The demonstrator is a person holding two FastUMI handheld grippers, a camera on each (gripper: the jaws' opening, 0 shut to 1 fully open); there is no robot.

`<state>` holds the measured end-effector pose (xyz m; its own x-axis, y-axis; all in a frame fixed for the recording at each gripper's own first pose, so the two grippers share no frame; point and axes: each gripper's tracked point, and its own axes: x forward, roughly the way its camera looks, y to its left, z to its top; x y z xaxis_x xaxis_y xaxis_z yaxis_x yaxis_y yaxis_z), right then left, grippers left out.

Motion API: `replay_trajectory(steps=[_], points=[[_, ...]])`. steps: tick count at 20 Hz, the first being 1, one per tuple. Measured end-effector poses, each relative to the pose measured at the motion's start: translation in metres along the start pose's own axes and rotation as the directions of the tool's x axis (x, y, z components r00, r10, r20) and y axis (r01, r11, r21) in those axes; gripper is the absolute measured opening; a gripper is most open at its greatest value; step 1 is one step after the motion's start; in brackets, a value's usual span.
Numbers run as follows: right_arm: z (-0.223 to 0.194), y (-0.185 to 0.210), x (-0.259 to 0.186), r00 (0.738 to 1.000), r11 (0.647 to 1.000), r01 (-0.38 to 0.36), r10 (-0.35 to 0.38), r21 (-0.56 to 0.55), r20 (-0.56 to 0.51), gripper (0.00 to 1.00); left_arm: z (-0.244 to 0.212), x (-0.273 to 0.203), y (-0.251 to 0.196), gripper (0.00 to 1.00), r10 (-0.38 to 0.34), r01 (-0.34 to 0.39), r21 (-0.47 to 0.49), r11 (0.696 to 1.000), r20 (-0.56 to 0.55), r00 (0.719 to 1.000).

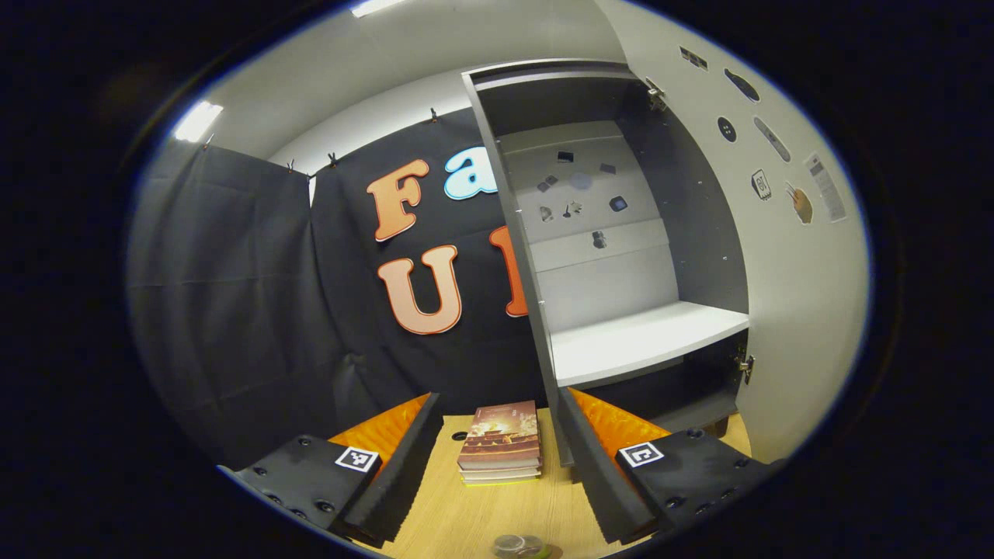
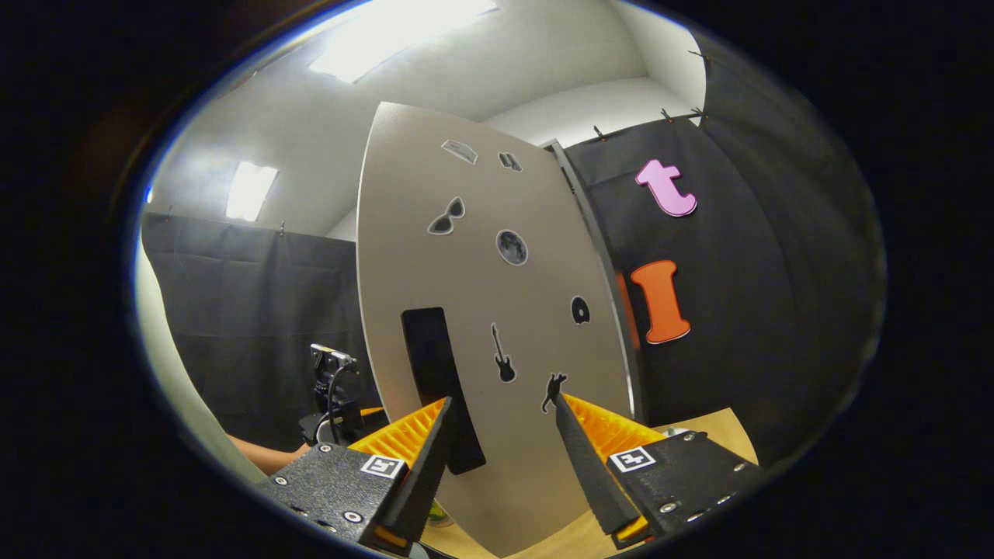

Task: Open the cabinet door with the right hand, grasp the bottle in the cabinet with the left hand and place it on the coaster, then close the cabinet door with the right hand.

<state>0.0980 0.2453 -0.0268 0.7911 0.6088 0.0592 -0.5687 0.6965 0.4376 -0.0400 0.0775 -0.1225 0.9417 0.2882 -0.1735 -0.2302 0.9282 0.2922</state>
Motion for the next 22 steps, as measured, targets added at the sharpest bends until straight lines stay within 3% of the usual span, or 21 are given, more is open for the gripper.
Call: replay_trajectory(steps=[6, 13, 18, 22], points=[[-0.005, 0.014, 0.022, 0.999, 0.999, -0.04, 0.04, 0.003, -0.021, 0.81, -0.025, 0.014, 0.038, 0.96, 0.042, -0.046, -0.09, 0.995, -0.049, 0.998], [-0.011, 0.021, 0.062, 0.997, 0.998, -0.058, 0.056, -0.024, -0.049, 0.81, -0.03, 0.024, 0.061, 0.95, 0.064, -0.067, -0.085, 0.994, -0.035, 0.997], [-0.032, 0.031, 0.106, 0.996, 0.996, -0.06, 0.056, -0.061, -0.072, 0.82, -0.046, 0.029, 0.091, 0.98, 0.095, -0.101, -0.125, 0.987, -0.05, 0.994], [-0.044, 0.039, 0.123, 0.997, 0.996, -0.021, 0.014, -0.089, -0.079, 0.81, -0.054, 0.031, 0.124, 0.97, 0.135, -0.141, -0.144, 0.979, -0.049, 0.99]])
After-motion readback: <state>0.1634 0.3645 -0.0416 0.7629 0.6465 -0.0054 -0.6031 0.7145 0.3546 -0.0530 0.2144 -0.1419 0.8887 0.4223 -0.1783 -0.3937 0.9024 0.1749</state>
